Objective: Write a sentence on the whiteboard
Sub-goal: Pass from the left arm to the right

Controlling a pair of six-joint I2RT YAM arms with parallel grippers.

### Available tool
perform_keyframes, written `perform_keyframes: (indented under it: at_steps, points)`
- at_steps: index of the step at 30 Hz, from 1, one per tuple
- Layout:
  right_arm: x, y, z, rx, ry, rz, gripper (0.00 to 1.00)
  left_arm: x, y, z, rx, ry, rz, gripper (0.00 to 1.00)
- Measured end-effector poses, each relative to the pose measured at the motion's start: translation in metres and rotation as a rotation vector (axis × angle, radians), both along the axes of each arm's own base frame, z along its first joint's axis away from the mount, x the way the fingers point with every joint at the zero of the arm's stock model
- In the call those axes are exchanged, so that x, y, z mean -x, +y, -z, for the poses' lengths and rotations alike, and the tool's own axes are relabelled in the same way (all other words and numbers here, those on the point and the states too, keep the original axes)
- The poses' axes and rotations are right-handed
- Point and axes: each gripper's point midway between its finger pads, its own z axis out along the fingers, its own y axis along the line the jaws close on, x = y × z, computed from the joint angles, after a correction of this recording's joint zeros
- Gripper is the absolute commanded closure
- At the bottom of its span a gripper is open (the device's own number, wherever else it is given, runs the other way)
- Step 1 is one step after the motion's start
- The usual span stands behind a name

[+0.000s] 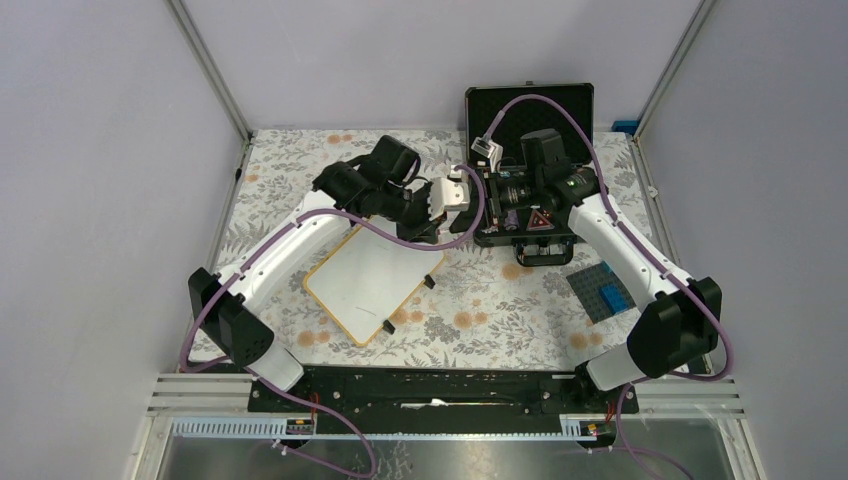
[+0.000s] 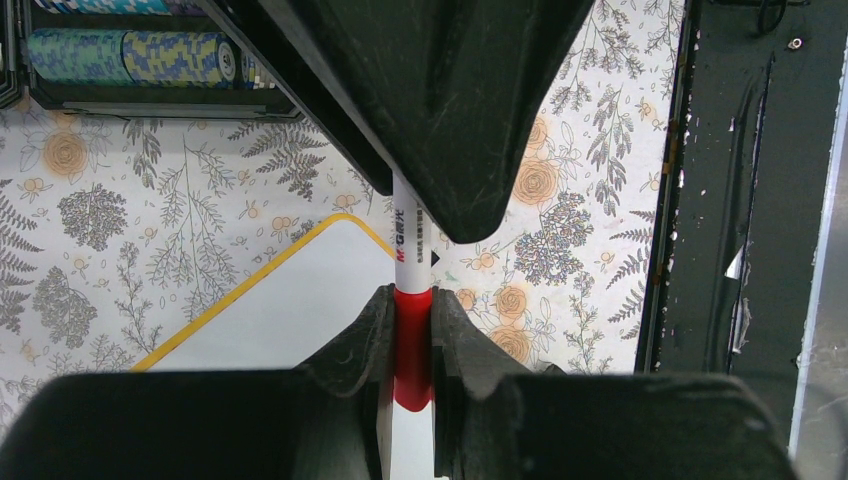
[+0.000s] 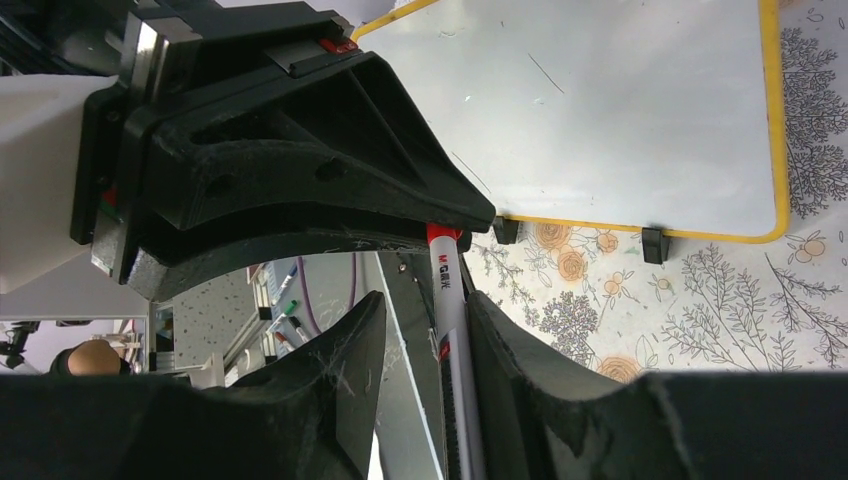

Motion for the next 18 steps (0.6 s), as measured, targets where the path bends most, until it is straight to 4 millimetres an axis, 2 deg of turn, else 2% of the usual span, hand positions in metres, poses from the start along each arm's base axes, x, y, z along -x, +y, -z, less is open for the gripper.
perform_keyframes:
  at_steps: [11,15,18]
  points:
    - [-0.0010,0.0011,-0.0017,0.001,-0.005,0.003,0.59,-0.0026,0.0016,-0.0006,0.003,0.000,-0.008,1.00]
    - [-0.0027,0.0024,-0.0043,-0.009,-0.003,0.009,0.50,-0.0038,0.0022,-0.0016,0.012,0.005,-0.013,1.00]
    - [-0.0033,0.0036,-0.0065,-0.018,-0.004,0.009,0.50,-0.0057,0.0030,-0.0022,0.016,0.007,-0.021,1.00]
